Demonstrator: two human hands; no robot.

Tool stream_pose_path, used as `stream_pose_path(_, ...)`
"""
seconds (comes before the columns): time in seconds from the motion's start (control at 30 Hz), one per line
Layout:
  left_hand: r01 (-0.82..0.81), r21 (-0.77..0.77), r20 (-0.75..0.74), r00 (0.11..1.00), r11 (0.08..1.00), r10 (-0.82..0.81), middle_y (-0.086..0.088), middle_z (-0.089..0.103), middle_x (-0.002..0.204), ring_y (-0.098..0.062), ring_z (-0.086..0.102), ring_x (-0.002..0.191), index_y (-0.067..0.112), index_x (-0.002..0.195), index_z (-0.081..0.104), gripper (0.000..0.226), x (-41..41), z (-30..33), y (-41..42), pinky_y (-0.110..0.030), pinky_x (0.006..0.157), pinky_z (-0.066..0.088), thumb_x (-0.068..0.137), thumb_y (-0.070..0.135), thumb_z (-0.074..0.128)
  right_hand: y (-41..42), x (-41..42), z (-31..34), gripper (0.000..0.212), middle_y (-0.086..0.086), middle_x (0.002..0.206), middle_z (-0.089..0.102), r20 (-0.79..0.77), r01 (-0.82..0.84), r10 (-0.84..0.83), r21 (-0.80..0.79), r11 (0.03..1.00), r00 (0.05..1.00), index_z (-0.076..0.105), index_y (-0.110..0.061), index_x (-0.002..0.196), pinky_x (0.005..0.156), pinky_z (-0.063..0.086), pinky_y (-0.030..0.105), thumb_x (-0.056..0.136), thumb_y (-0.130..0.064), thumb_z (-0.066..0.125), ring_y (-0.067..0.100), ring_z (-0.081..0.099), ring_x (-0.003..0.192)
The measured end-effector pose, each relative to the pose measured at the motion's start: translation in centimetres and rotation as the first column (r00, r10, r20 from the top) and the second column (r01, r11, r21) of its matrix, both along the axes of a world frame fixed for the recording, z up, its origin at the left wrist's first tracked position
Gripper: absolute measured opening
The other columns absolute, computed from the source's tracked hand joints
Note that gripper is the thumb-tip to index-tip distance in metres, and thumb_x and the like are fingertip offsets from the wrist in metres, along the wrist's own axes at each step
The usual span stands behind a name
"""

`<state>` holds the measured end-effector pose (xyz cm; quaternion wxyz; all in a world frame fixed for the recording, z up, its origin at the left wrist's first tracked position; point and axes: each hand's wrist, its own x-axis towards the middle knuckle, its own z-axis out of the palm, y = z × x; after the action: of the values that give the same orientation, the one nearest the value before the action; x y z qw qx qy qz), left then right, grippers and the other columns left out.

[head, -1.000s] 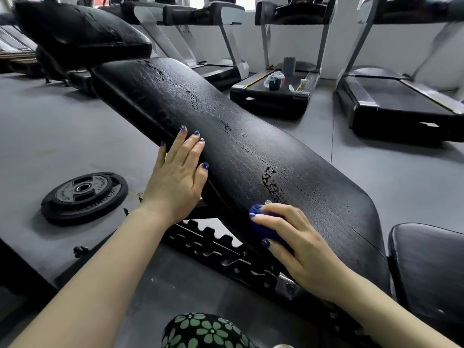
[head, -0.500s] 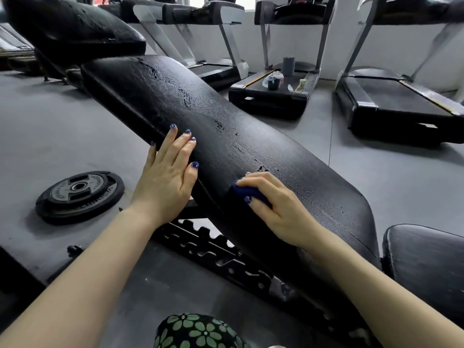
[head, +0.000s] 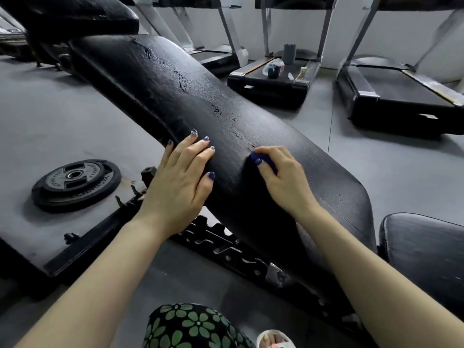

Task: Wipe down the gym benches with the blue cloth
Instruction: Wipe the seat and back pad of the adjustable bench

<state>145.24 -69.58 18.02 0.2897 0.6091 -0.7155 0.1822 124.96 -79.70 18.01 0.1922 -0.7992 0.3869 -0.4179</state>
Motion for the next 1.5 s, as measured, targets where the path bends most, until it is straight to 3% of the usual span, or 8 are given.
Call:
stream_pose_path(0.27, 0.011, -0.045, -0.006, 1.000, 0.999, -0.012, -0.005, 0.042, 0.147, -0.023, 0.024, 0.145, 0.007, 0.137, 0.049, 0.050, -0.1, -0.3, -0.2, -0.055, 0.114, 0.022, 0.097, 0.031, 0.030, 6.4, -4.7, -2.0, 0.031, -0.005, 0.132, 0.056, -0.144, -0.302, 0.283, -0.132, 0.944, 0.948, 0.061, -0.014, 0.126, 0.111, 0.035, 0.031, 0.097, -0.021, 0.052, 0.011, 0.047, 0.130)
stream_pose_path(0.4, 0.010, -0.040, -0.015, 1.000, 0.999, -0.011, -0.005, 0.042, 0.147, -0.023, 0.023, 0.145, 0.007, 0.136, 0.049, 0.050, -0.2, -0.4, -0.2, -0.054, 0.115, 0.020, 0.097, 0.031, 0.029, 7.3, -6.7, -3.0, 0.033, -0.008, 0.132, 0.054, -0.138, -0.239, 0.226, -0.087, 0.967, 0.964, 0.061, -0.019, 0.126, 0.108, 0.039, 0.036, 0.096, -0.025, 0.050, 0.011, 0.047, 0.129)
stream_pose_path(0.6, 0.016, -0.036, -0.004, 1.000, 0.999, -0.016, -0.008, 0.043, 0.146, -0.026, 0.026, 0.144, 0.005, 0.135, 0.049, 0.049, -0.1, -0.4, -0.3, -0.056, 0.113, 0.024, 0.097, 0.029, 0.030, 6.2, -0.6, -0.6, 0.032, -0.001, 0.129, 0.054, -0.158, -0.207, 0.191, -0.095, 0.974, 0.969, 0.059, -0.015, 0.126, 0.109, 0.031, 0.022, 0.095, -0.018, 0.051, 0.012, 0.046, 0.125)
stream_pose_path(0.83, 0.018, -0.060, -0.022, 1.000, 0.998, -0.020, -0.007, 0.043, 0.146, -0.026, 0.024, 0.144, 0.005, 0.135, 0.048, 0.049, -0.2, -0.7, -0.3, -0.055, 0.115, 0.020, 0.097, 0.029, 0.029, 10.8, -9.8, -4.8, 0.036, -0.005, 0.140, 0.049, -0.232, -0.272, 0.250, -0.070, 0.960, 0.940, 0.057, -0.015, 0.131, 0.112, 0.035, 0.042, 0.097, -0.020, 0.048, 0.019, 0.041, 0.137)
stream_pose_path(1.0, 0.011, -0.050, -0.015, 1.000, 0.999, -0.012, -0.007, 0.041, 0.147, -0.026, 0.022, 0.145, 0.005, 0.136, 0.047, 0.049, -0.3, -0.6, -0.3, -0.056, 0.114, 0.021, 0.096, 0.028, 0.029, 7.8, -6.2, -2.7, 0.031, -0.001, 0.133, 0.053, -0.178, -0.275, 0.256, -0.090, 0.957, 0.950, 0.060, -0.015, 0.125, 0.110, 0.037, 0.038, 0.098, -0.022, 0.048, 0.014, 0.045, 0.132)
stream_pose_path(1.23, -0.145, 0.010, -0.012, 0.989, 0.989, 0.145, 0.001, 0.029, 0.157, -0.015, 0.007, 0.149, 0.011, 0.145, 0.039, 0.058, -1.5, -0.6, 0.5, -0.045, 0.120, 0.007, 0.095, 0.034, 0.020, 0.5, 0.2, 0.6, 0.034, 0.006, 0.126, 0.048, -0.170, -0.293, 0.280, -0.056, 0.954, 0.945, 0.059, -0.016, 0.128, 0.108, 0.031, 0.026, 0.095, -0.020, 0.051, 0.022, 0.045, 0.123)
stream_pose_path(1.37, -0.266, 0.070, -0.028, 0.963, 0.962, 0.268, 0.004, 0.017, 0.161, -0.007, -0.005, 0.148, 0.014, 0.151, 0.028, 0.064, -4.5, -1.2, 2.3, -0.032, 0.118, -0.008, 0.096, 0.041, 0.014, 0.1, -4.0, -0.9, 0.035, 0.000, 0.128, 0.052, -0.182, -0.379, 0.364, -0.050, 0.924, 0.913, 0.058, -0.018, 0.129, 0.108, 0.035, 0.028, 0.096, -0.018, 0.050, 0.014, 0.048, 0.123)
stream_pose_path(1.5, -0.282, 0.090, 0.030, 0.960, 0.955, 0.280, 0.003, 0.016, 0.161, -0.010, -0.003, 0.149, 0.012, 0.151, 0.028, 0.062, -9.0, -3.1, 4.4, -0.038, 0.120, -0.002, 0.098, 0.042, 0.017, -0.1, -9.1, -3.4, 0.033, -0.003, 0.130, 0.053, -0.113, -0.320, 0.315, -0.026, 0.947, 0.942, 0.059, -0.020, 0.129, 0.108, 0.038, 0.032, 0.097, -0.015, 0.053, 0.010, 0.048, 0.123)
